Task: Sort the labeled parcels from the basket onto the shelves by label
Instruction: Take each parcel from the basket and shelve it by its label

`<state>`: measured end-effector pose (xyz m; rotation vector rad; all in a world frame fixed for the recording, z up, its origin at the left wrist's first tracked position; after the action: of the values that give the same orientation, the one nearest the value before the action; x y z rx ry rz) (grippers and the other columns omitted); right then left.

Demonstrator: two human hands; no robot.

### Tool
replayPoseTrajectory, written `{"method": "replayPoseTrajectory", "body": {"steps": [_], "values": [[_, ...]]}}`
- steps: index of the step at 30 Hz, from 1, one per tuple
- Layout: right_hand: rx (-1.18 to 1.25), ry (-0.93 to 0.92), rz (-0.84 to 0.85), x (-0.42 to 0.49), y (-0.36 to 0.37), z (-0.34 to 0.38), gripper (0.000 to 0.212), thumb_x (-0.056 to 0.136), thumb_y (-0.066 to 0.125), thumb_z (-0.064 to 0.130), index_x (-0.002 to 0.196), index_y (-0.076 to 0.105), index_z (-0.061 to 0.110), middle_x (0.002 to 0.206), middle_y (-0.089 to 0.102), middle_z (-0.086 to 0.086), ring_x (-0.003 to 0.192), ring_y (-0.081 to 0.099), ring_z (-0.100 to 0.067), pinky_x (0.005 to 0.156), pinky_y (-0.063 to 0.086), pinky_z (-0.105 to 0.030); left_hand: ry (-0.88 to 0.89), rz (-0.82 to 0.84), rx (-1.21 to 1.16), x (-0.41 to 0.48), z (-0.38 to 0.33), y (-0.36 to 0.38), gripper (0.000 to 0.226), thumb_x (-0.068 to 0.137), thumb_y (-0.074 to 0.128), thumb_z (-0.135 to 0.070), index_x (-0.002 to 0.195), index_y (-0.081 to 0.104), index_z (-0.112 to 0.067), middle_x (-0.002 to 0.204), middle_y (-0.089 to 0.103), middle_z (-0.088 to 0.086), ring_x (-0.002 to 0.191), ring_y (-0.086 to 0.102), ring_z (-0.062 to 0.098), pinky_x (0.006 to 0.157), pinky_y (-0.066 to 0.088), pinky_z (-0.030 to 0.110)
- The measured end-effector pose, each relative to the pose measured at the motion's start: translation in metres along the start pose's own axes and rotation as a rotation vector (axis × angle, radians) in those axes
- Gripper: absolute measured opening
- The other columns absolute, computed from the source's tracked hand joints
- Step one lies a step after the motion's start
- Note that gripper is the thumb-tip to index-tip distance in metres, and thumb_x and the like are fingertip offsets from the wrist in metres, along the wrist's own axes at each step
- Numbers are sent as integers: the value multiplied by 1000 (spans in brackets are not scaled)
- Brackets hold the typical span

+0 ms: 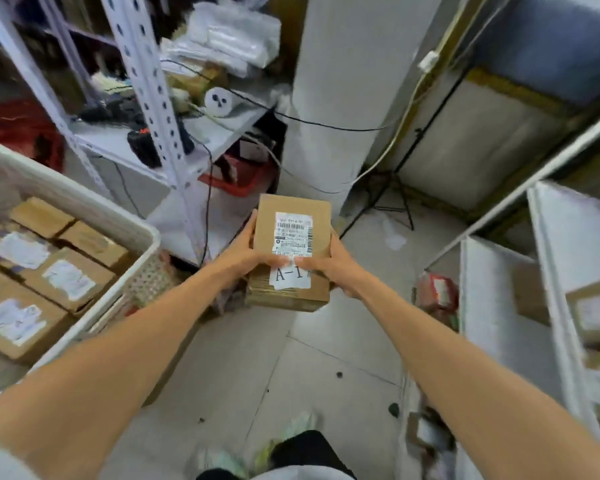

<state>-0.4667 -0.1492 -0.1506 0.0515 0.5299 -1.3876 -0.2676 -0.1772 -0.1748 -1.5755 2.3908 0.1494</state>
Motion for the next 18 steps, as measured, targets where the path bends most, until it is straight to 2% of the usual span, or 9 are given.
{"method": "replayPoseTrajectory", "body": {"steps": [2,3,6,9,10,13,15,17,18], "values": [[35,-18,-91,-13,-47,-4,84,79,78,14,142,22,23,125,55,4,113,58,-14,66,53,-16,74,81,51,28,-27,39,101,55,89,-21,139,34,-35,125,63,-9,114,60,8,99,48,33],[43,-29,-132,-19,-69,-5,85,79,77,13,142,21,23,122,56,7,112,58,-12,70,53,-17,91,110,67,41,-41,58,98,56,88,-18,137,35,-35,123,63,-9,113,60,8,99,48,32],[73,-69,-269,-43,-139,-9,90,79,78,12,144,17,22,123,55,8,112,57,-8,96,51,-32,144,230,116,79,-87,118,100,61,88,-15,142,31,-32,122,60,-11,114,57,9,97,46,27],[101,-102,-410,-62,-205,-5,93,79,78,12,146,15,22,120,54,12,106,57,-1,91,51,-22,223,376,176,114,-136,173,113,60,90,-20,150,23,-30,136,54,-4,120,53,11,105,41,33],[109,-107,-437,-67,-225,0,95,78,79,14,147,14,22,119,53,14,104,57,1,92,51,-22,246,411,183,124,-153,189,118,60,91,-21,152,18,-30,139,52,-2,120,52,12,106,40,34],[69,-147,-524,-80,-281,20,110,71,85,24,150,8,27,129,54,10,115,56,-5,106,45,-39,316,484,168,146,-202,229,133,49,94,-31,152,10,-37,140,51,3,122,55,17,108,40,44],[34,-170,-586,-89,-312,37,122,64,88,37,152,3,31,143,48,4,127,50,-13,110,40,-46,381,504,143,155,-233,251,135,48,92,-29,152,8,-36,137,52,2,120,56,16,105,43,38],[-5,-155,-652,-104,-334,55,133,55,88,51,152,-2,34,150,40,0,134,43,-19,112,35,-50,425,524,111,158,-260,270,132,52,89,-24,153,5,-34,134,53,-1,117,56,11,95,47,25],[-19,-153,-691,-113,-342,65,133,56,88,51,152,-3,34,151,39,-1,136,42,-21,113,34,-51,444,542,107,160,-273,280,129,54,87,-22,153,5,-33,132,54,-2,115,57,10,89,48,21]]}}
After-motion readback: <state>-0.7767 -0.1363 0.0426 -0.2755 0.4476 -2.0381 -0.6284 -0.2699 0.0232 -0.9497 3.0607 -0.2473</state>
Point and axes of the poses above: each hand's wrist, its own x-axis towards the middle knuckle, its own y-axis out of the palm, z = x × y, the point moved 1 cm from there along x, towards the middle knuckle
